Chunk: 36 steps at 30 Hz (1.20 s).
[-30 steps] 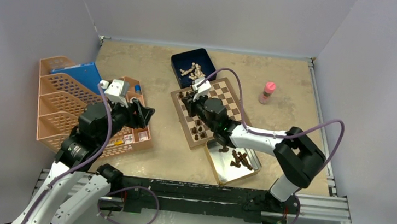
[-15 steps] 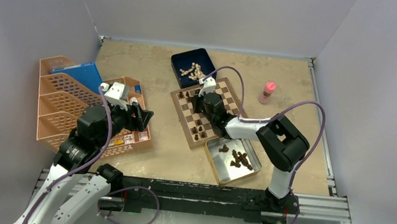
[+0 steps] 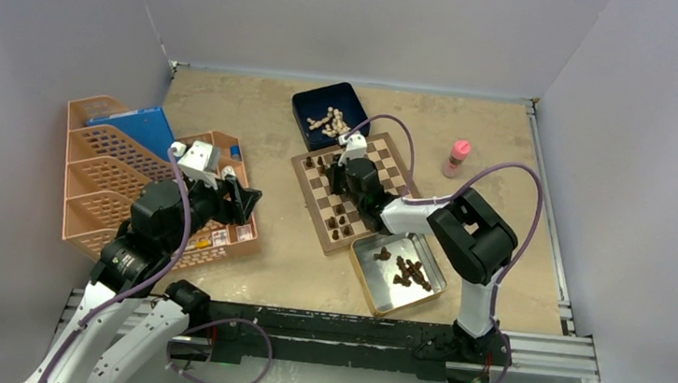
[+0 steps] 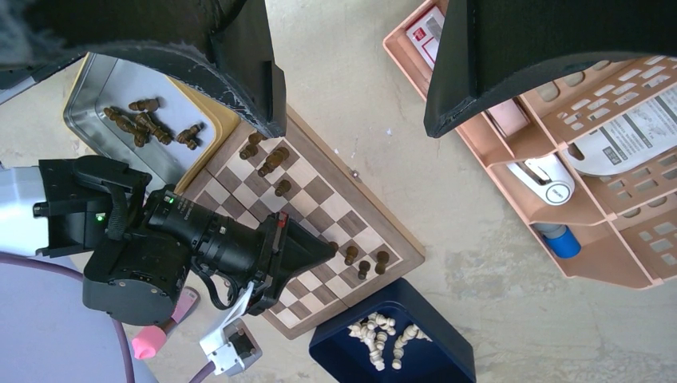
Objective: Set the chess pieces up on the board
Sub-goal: Place the chess piece on the chessboard.
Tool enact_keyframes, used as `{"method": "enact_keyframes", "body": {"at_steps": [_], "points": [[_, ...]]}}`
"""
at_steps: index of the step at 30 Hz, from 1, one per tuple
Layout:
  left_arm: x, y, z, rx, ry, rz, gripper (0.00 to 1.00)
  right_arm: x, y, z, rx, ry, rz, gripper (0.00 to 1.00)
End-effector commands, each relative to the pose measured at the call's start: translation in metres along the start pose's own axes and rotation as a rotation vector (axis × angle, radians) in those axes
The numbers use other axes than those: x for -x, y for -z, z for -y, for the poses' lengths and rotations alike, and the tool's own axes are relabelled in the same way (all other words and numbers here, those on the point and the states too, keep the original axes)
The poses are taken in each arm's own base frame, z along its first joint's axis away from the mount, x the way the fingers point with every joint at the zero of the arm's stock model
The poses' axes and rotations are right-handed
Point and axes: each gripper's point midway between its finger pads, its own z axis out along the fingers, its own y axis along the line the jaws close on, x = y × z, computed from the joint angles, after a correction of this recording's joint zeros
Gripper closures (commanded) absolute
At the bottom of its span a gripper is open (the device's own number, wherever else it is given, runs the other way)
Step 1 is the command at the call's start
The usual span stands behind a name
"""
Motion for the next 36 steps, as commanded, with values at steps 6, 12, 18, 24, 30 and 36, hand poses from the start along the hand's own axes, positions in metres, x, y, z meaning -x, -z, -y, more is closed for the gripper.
{"method": "enact_keyframes", "body": {"at_steps": [6, 12, 18, 24, 30, 36], "points": [[0.011, 0.002, 0.001, -0.005, -0.017, 0.05, 0.36, 0.009, -0.004, -0.011, 0.04, -0.034, 0.015, 0.95], [0.012, 0.003, 0.001, -0.005, -0.017, 0.054, 0.36, 0.004, -0.002, -0.008, 0.036, -0.03, 0.003, 0.9], [0.012, 0.003, 0.001, -0.006, -0.017, 0.057, 0.36, 0.002, -0.002, -0.008, 0.034, -0.024, -0.001, 0.89], [0.013, 0.004, 0.001, -0.006, -0.016, 0.059, 0.36, -0.004, -0.004, -0.005, 0.023, -0.022, -0.018, 0.86], [0.013, 0.005, 0.001, -0.008, -0.016, 0.063, 0.36, -0.003, -0.004, -0.005, 0.02, -0.021, -0.02, 0.82], [0.014, 0.005, 0.002, -0.01, -0.015, 0.067, 0.36, -0.004, -0.005, -0.005, 0.02, -0.018, -0.023, 0.76]]}}
